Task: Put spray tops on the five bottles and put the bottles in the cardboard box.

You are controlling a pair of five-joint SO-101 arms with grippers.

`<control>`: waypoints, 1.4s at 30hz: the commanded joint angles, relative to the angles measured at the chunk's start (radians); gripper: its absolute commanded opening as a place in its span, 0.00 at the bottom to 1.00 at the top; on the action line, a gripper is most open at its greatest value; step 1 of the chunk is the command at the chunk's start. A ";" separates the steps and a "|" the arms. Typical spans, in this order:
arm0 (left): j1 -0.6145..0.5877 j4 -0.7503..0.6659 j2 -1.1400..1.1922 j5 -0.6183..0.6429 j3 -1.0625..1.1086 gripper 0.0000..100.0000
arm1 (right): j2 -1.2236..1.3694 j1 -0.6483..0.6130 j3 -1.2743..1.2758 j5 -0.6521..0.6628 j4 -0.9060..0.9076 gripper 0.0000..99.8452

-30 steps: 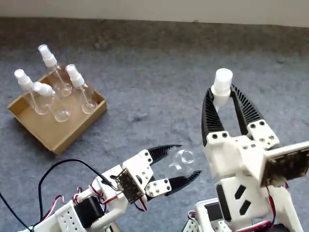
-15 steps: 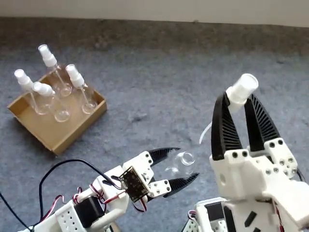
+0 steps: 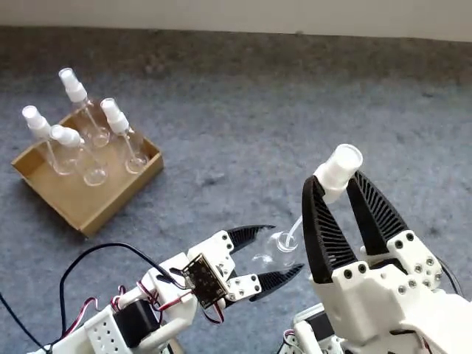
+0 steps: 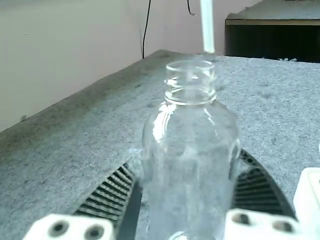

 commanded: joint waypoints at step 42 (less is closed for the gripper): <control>0.018 0.002 -0.004 0.005 0.022 0.12 | -0.002 -0.012 0.048 0.114 -0.094 0.07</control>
